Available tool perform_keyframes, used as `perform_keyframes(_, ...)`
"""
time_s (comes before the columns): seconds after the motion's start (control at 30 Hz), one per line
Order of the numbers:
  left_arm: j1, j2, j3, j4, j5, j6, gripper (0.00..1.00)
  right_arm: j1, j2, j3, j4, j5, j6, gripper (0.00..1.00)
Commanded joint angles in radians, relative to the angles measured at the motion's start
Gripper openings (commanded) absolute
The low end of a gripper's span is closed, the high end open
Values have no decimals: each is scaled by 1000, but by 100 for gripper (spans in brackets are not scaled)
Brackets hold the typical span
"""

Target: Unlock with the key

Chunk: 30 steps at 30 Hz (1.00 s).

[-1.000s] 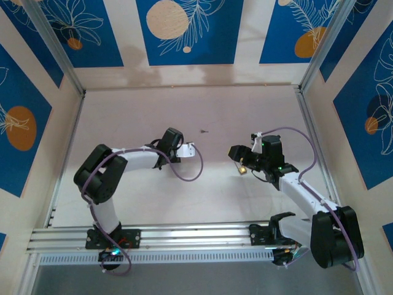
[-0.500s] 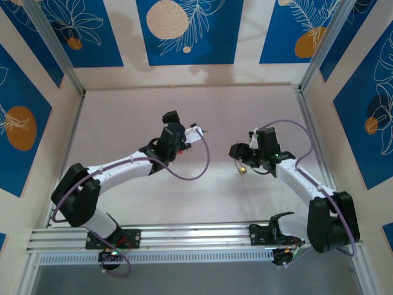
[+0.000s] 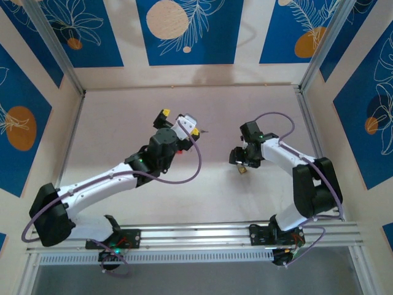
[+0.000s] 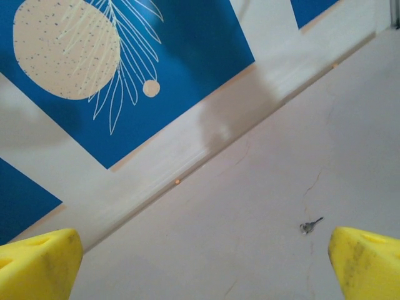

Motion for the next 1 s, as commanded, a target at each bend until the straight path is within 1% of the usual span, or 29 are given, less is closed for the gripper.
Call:
perform_keyframes(0.0, 2, -27, -30, -24, 38, -78, 100, 0, 48, 54, -94, 23, -36, 64)
perform_keyframes(0.13, 2, -32, -28, -46, 51, -87, 100, 2, 95, 81, -131, 1, -48, 64)
perform_keyframes(0.23, 1, -47, -34, -34, 46, -73, 100, 2, 122, 79, -133, -46, -53, 64)
perform_keyframes(0.4, 1, -57, -51, -16, 65, -59, 100, 40, 130, 87, -140, -34, -52, 63)
perform_keyframes(0.5, 2, -60, -51, -20, 78, -62, 100, 47, 134, 86, -133, -49, -45, 61)
perform_keyframes(0.7, 1, -71, -63, -8, 89, -61, 100, 47, 190, 142, -176, 26, -48, 56)
perform_keyframes(0.77, 2, -70, -65, -6, 94, -62, 100, 43, 206, 156, -181, 26, -48, 56)
perform_keyframes(0.97, 1, -77, -71, 1, 95, -57, 100, 45, 231, 181, -203, 48, -51, 50)
